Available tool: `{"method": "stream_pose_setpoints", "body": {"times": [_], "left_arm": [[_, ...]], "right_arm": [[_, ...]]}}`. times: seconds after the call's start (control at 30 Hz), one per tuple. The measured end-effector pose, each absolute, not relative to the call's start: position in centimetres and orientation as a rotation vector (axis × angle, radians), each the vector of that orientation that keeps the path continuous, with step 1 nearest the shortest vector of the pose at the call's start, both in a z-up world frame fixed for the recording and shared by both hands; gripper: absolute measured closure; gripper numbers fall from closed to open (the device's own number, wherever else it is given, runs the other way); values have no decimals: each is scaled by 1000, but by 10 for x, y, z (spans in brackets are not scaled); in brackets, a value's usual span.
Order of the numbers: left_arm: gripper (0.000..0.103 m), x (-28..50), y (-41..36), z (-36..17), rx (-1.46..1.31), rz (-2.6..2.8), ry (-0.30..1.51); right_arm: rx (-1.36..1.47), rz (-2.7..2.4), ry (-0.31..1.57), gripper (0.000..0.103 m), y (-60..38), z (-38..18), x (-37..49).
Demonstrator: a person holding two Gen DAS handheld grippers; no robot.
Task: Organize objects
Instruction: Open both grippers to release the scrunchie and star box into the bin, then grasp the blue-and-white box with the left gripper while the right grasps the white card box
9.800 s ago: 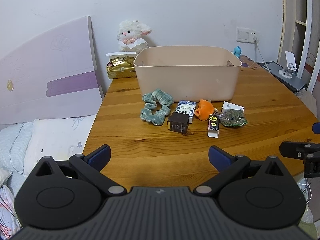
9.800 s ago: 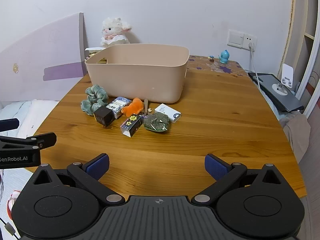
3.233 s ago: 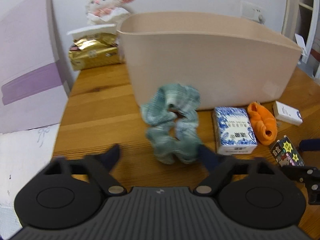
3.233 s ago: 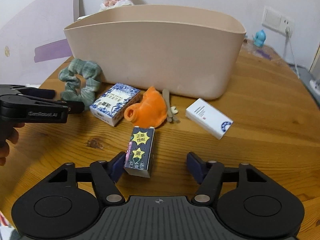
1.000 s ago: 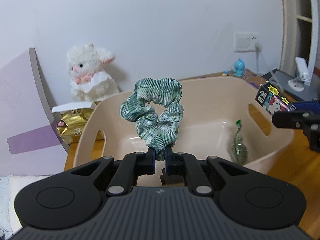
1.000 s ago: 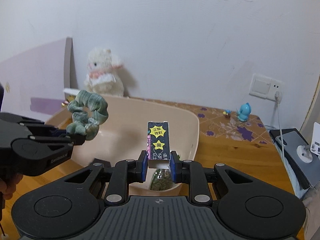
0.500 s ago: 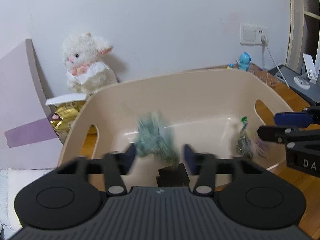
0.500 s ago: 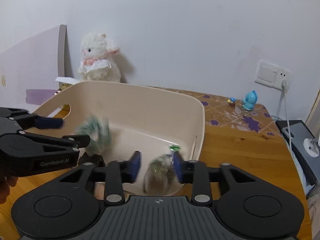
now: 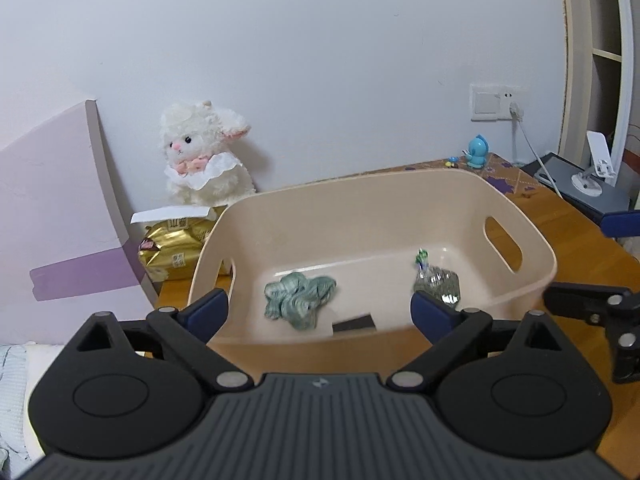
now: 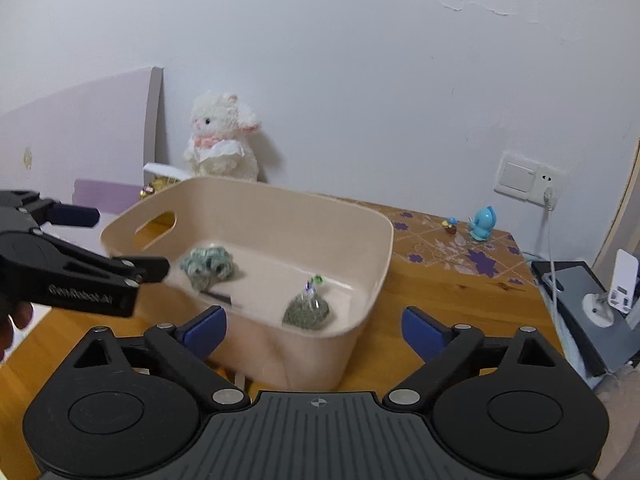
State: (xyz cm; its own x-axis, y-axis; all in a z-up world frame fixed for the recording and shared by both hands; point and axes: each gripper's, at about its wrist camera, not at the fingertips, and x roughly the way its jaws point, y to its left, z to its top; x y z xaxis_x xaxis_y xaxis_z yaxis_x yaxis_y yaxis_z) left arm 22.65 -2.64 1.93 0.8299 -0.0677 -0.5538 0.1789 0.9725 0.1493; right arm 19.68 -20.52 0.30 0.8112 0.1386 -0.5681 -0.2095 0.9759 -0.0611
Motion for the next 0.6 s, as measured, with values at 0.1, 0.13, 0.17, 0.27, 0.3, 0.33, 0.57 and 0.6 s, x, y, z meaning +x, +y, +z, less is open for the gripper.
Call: {"method": "stream_pose_setpoints", "body": {"times": [0.1, 0.13, 0.17, 0.27, 0.3, 0.33, 0.57, 0.6], "left_arm": [[5, 211, -24, 16, 218, -132, 589], [5, 207, -23, 15, 223, -130, 591], [5, 203, -22, 14, 225, -129, 594], [5, 191, -20, 9, 226, -134, 610], [5, 188, -19, 7, 226, -135, 615], [5, 185, -19, 5, 225, -138, 621], [5, 172, -18, -18, 229, -157, 685], [5, 172, -18, -22, 225, -159, 697]], "right_arm": [[-137, 188, 611, 2, -209, 1, 184], [-143, 186, 617, 1, -210, -1, 180], [-147, 185, 624, 0, -210, -3, 176], [-159, 186, 657, 0, -213, -10, 168], [-163, 187, 665, 0, -215, -13, 166], [-168, 188, 674, 0, -215, -16, 164], [-189, 185, 763, 0, -222, -42, 158], [-190, 183, 777, 0, -224, -47, 158]]}}
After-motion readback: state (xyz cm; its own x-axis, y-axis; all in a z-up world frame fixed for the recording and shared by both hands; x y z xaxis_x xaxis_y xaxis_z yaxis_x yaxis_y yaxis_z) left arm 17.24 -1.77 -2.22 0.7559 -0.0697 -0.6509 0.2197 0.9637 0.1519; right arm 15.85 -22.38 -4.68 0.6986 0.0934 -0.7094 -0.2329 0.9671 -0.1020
